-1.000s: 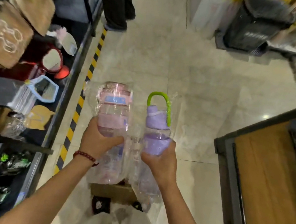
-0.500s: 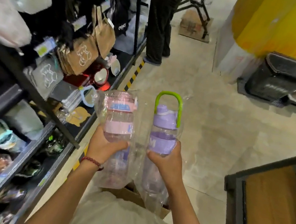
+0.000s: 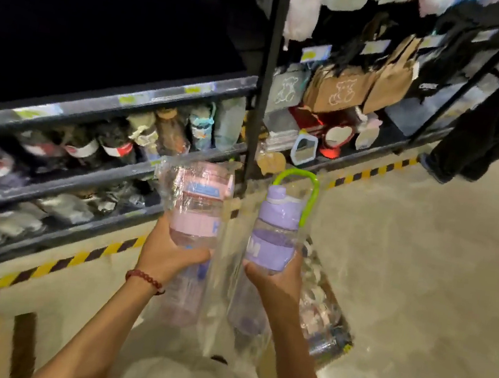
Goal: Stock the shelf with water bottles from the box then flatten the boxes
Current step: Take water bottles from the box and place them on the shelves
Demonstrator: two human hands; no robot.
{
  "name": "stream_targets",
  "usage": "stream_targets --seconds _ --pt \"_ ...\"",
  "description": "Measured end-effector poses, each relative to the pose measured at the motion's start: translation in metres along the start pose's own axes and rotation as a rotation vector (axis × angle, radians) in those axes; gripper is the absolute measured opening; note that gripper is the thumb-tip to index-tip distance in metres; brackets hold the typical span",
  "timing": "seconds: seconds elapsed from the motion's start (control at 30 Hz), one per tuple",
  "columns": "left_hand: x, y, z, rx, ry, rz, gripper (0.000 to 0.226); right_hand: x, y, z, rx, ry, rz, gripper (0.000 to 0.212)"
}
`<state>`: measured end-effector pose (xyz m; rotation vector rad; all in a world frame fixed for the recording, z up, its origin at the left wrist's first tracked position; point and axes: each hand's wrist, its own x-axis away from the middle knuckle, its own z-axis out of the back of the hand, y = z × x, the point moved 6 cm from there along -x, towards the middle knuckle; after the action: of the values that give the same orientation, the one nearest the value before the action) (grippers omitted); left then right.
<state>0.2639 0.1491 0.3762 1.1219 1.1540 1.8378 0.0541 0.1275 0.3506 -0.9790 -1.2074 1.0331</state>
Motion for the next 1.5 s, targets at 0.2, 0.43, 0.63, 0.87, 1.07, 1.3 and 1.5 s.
stream_targets --seconds 0.2,0.43,0.63,0.87,1.07,1.3,1.5 --pt "0.026 -0.024 0.107 0.092 0.279 0.046 0.083 0.013 -0.019 -0.095 0.214 -0.259 0.063 0.07" --pt "0.034 -0.047 0.229 0.159 0.487 0.071 0.087 0.04 -0.038 -0.233 0.31 -0.481 0.133 0.069" --pt "0.019 -0.072 0.335 0.237 0.557 0.125 0.082 0.065 -0.044 -0.344 0.3 -0.591 0.133 0.058" --pt "-0.026 -0.08 0.447 0.141 0.566 0.128 0.073 0.072 -0.047 -0.457 0.328 -0.572 0.11 0.046" --pt "-0.083 -0.091 0.499 0.089 0.601 0.2 0.066 0.041 -0.056 -0.54 0.34 -0.606 0.102 0.047" --pt "-0.166 -0.096 0.527 0.114 0.596 0.169 0.049 -0.027 -0.053 -0.619 0.37 -0.713 0.144 0.063" --pt "-0.24 -0.084 0.544 0.329 0.522 0.002 0.032 -0.079 -0.066 -0.66 0.298 -0.757 0.199 0.043"
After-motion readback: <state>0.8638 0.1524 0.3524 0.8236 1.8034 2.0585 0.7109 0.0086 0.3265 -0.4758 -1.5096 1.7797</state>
